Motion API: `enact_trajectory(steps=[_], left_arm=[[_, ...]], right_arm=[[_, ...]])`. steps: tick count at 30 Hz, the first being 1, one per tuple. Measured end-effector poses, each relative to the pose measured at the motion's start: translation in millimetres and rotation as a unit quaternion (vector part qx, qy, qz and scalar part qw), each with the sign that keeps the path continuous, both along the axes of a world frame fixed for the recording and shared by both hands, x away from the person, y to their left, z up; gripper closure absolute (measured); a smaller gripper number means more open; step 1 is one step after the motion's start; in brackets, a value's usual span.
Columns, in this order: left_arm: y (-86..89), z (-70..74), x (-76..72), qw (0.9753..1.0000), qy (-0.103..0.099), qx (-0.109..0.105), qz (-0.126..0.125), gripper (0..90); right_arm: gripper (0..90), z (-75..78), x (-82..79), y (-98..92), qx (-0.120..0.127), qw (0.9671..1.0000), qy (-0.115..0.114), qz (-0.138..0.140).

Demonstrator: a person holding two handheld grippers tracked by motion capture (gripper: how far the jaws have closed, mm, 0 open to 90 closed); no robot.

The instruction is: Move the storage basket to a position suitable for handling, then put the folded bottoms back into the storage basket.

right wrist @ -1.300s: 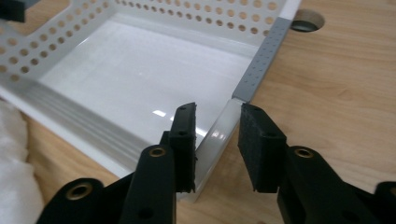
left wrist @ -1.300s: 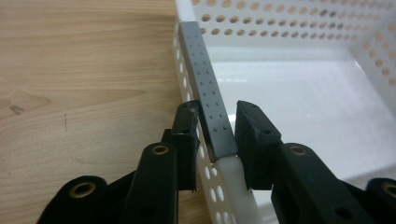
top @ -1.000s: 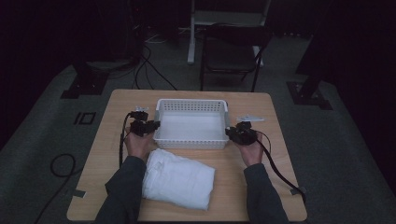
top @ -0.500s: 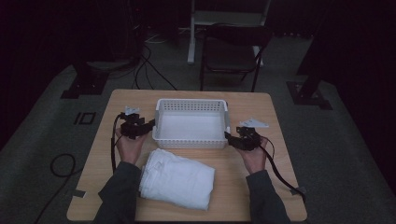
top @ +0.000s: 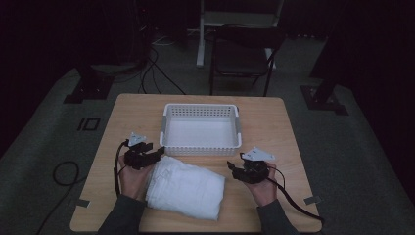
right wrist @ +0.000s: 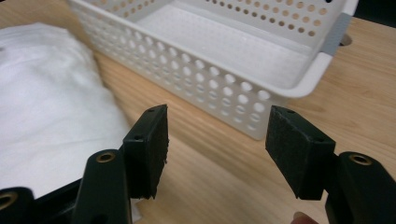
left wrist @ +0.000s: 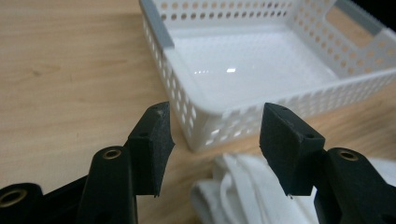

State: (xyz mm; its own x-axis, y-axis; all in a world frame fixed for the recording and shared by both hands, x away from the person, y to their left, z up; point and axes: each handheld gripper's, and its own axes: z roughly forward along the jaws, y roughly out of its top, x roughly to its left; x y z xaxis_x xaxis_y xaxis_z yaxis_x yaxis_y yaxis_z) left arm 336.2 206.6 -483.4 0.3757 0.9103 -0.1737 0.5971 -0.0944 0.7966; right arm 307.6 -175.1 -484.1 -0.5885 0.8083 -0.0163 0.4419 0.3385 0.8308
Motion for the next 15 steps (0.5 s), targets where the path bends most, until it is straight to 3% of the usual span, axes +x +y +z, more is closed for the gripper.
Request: enact_trajectory(steps=[8,15], left_arm=[[0.7,-5.1,-11.2,1.0,0.007,-0.005,-0.004,43.1],[-3.2,-2.5,-25.9,0.9997,0.006,0.008,-0.02,43.6]], right_arm=[[38.1,-12.0,-11.1,8.8,-0.006,0.9997,0.006,0.021],[35.8,-18.5,-23.9,10.2,0.001,0.9992,0.02,0.034]])
